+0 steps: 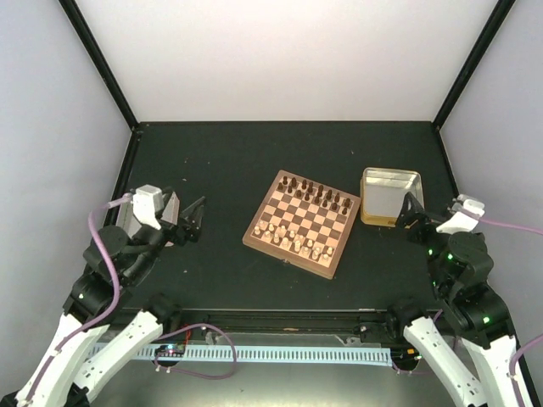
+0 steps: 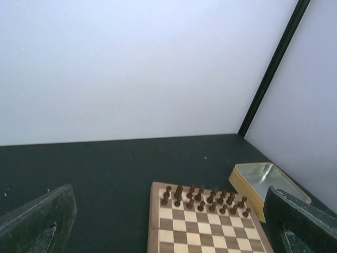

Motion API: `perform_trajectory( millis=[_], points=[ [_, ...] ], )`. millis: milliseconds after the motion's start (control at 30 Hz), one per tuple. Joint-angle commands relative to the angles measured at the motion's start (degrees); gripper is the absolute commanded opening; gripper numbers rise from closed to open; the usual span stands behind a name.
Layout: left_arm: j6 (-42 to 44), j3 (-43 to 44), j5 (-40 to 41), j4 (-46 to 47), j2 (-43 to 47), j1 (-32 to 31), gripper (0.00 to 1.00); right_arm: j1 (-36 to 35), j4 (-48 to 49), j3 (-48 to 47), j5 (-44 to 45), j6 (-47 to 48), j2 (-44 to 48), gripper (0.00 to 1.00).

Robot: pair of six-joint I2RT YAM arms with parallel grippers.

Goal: Set up the chess pieces on the board
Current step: Reset both arms

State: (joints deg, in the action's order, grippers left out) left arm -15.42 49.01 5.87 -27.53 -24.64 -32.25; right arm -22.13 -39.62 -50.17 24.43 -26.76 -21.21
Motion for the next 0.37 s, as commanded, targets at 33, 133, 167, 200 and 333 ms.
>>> perform_trajectory(
  millis=[33,133,167,200,333],
  points=[
    [2.73,3.78,3.31,-3.32,2.61,0.37,0.99,0.16,-1.90,-2.36,5.14,1.92,2.61,1.00],
    [2.57,4.44,3.74,-4.06,3.38,0.36,0.99,0.14,-1.47,-2.49,5.84,1.86,4.61,1.00],
    [2.31,4.47,3.82,-4.01,3.59,0.36,0.99,0.15,-1.32,-2.49,6.08,1.79,5.09,1.00],
    [2.27,4.51,3.62,-4.00,3.70,0.36,0.99,0.16,-1.15,-2.48,6.12,1.77,5.43,1.00],
    [1.68,4.16,3.25,-4.10,3.78,0.38,0.99,0.10,-0.86,-2.59,6.38,1.63,5.92,1.00]
  ],
)
